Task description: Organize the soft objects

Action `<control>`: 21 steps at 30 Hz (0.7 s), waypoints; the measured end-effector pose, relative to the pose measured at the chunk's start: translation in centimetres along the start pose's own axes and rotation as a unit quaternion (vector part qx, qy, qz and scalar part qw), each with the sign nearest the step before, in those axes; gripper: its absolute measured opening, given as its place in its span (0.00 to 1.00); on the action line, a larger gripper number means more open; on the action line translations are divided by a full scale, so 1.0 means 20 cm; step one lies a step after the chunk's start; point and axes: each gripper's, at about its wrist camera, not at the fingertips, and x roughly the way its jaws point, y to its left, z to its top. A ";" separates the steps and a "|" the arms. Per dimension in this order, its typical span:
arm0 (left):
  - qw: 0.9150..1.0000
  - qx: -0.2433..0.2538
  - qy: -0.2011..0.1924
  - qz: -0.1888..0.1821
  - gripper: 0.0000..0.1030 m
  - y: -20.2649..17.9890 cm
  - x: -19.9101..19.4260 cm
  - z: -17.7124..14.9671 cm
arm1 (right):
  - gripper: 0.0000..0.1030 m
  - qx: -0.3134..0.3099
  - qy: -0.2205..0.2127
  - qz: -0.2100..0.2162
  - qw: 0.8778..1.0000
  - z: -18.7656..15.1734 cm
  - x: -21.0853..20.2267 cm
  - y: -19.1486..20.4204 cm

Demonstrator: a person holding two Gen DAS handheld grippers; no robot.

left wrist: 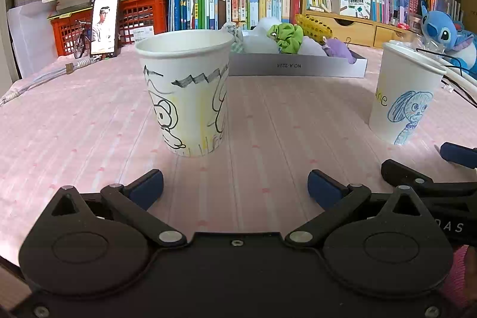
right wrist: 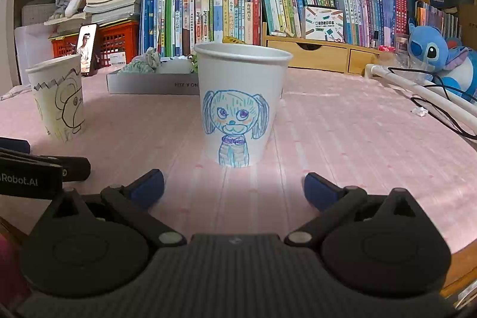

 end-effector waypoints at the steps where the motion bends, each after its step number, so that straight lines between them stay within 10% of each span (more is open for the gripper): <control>1: 1.000 0.000 0.000 0.000 1.00 0.00 0.00 0.00 | 1.00 0.000 0.000 0.000 1.000 0.00 0.00 0.00; 21: 1.000 0.002 0.002 0.002 1.00 0.00 0.00 0.00 | 1.00 0.000 0.002 0.000 1.000 0.00 0.00 0.00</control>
